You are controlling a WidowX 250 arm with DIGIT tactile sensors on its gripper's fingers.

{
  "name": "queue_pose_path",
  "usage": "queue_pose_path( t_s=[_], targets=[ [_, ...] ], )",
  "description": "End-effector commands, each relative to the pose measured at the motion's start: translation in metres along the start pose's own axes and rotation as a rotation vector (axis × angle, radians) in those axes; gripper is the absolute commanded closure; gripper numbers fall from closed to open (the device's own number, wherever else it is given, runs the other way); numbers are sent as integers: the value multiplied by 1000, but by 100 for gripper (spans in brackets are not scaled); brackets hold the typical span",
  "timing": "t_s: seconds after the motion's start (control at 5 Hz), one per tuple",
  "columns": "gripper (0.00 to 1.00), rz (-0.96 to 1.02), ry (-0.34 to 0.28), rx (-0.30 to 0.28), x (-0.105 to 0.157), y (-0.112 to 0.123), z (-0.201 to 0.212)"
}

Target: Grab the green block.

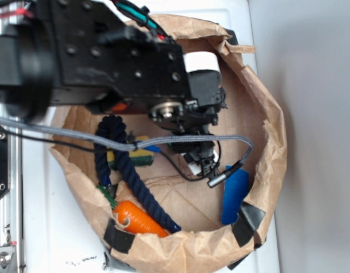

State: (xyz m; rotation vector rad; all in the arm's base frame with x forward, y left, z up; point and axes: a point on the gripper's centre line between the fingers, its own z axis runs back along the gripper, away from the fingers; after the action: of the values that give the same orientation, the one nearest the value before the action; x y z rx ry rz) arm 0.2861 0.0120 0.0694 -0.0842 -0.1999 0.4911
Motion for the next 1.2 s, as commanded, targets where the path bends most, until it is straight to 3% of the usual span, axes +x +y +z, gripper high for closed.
queue_pose_path(
  t_s=[0.0, 0.2, 0.6, 0.8, 1.0],
  targets=[
    [0, 18, -67, 29, 6, -12, -15],
    [0, 13, -125, 46, -1, -8, -24],
    [0, 18, -116, 77, -12, 21, -41],
    [100, 2, -131, 74, -20, 19, -43],
    [100, -20, -171, 74, -22, 15, -46]
  ],
)
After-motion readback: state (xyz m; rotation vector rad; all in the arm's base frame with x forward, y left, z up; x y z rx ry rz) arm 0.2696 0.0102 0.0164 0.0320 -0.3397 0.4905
